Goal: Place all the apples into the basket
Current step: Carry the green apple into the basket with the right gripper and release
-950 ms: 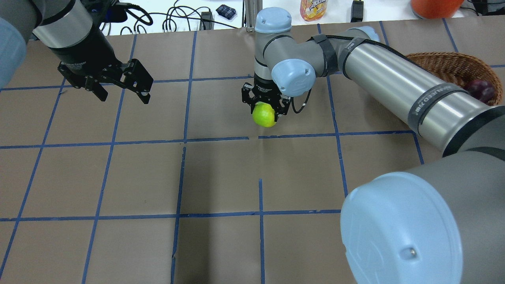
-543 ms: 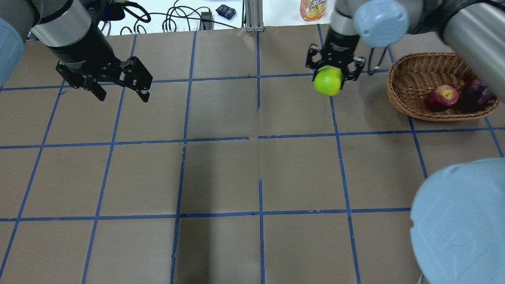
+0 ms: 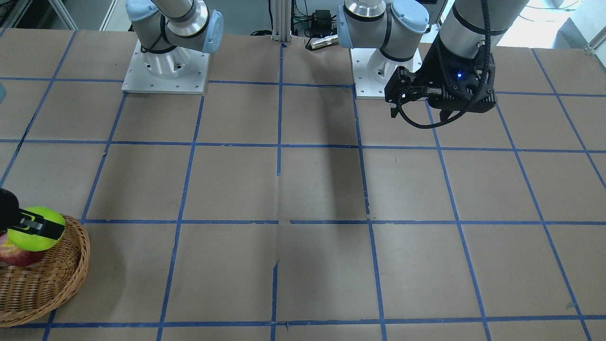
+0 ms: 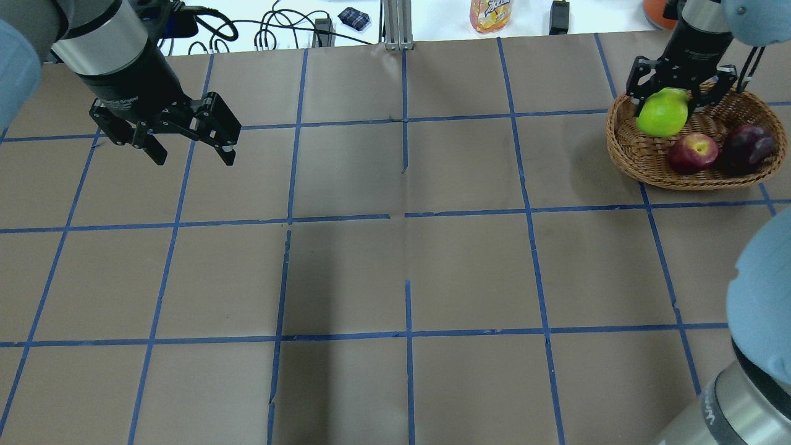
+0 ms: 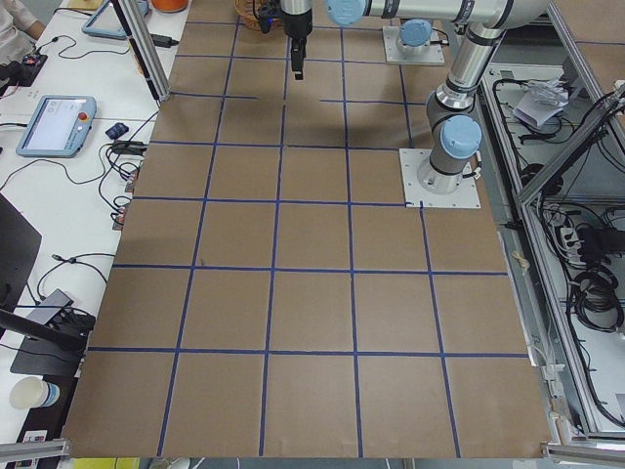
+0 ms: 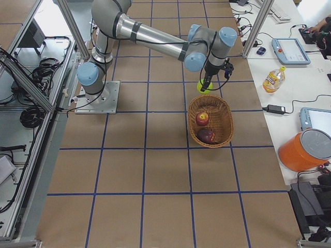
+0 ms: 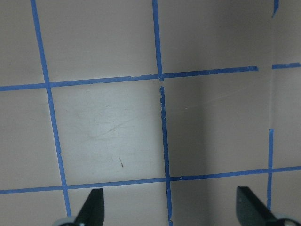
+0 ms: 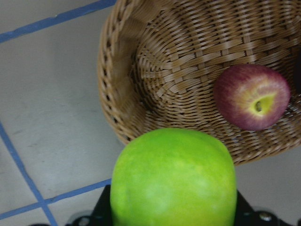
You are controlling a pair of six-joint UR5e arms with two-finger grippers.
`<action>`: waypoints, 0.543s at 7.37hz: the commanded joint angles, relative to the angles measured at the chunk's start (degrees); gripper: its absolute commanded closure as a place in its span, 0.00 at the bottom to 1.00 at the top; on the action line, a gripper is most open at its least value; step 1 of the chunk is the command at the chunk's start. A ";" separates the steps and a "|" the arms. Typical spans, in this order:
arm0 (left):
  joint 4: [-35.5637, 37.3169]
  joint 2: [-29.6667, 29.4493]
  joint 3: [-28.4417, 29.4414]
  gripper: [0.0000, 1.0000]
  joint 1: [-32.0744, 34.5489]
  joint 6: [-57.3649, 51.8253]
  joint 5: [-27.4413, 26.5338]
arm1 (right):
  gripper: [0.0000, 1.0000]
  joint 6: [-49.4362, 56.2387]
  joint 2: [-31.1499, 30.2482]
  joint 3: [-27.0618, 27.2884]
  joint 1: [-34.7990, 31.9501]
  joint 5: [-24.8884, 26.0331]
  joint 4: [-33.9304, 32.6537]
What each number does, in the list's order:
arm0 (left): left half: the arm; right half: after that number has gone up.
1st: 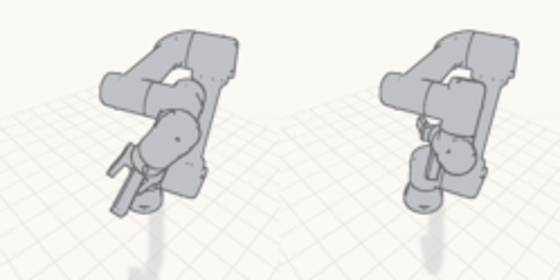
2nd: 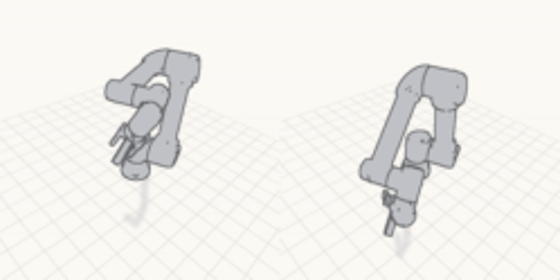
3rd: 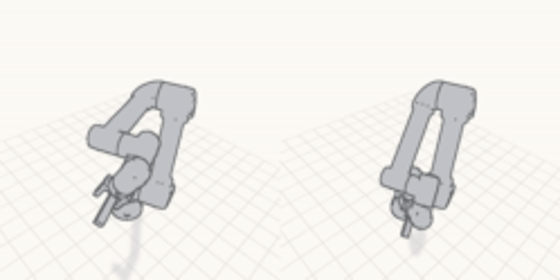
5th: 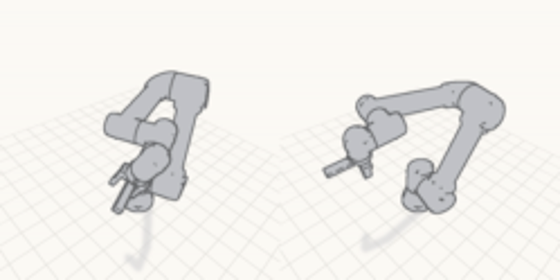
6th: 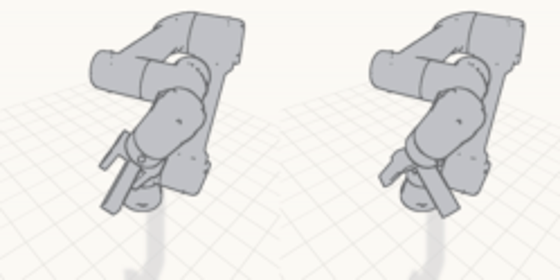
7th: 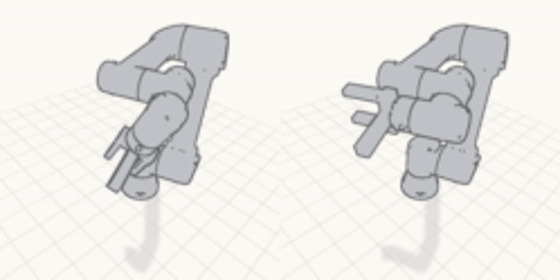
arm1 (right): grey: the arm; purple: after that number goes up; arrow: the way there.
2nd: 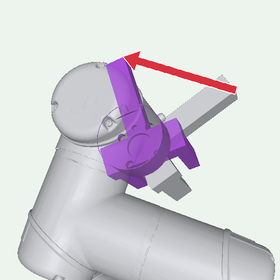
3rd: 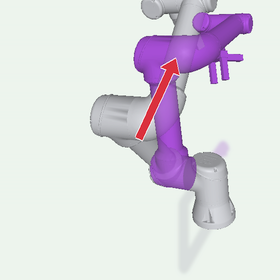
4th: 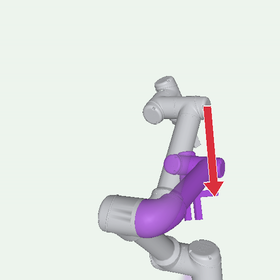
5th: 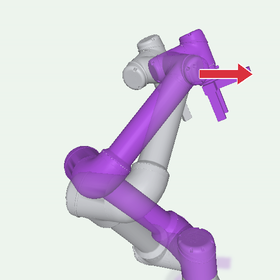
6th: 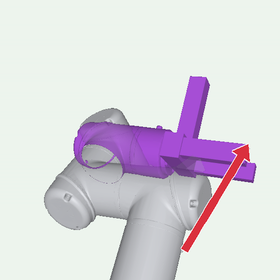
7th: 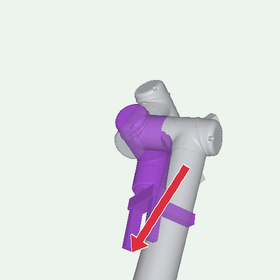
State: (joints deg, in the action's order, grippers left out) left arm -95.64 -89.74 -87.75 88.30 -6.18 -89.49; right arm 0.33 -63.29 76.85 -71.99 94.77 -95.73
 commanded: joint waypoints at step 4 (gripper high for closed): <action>-0.25 1.15 -0.05 0.00 1.17 -0.15 0.36 | 0.00 0.90 5.37 0.32 2.65 -0.03 -4.91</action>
State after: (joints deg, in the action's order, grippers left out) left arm -95.87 -88.49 -87.73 89.43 -6.39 -89.43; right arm 1.54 -58.26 77.24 -69.39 94.94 -100.40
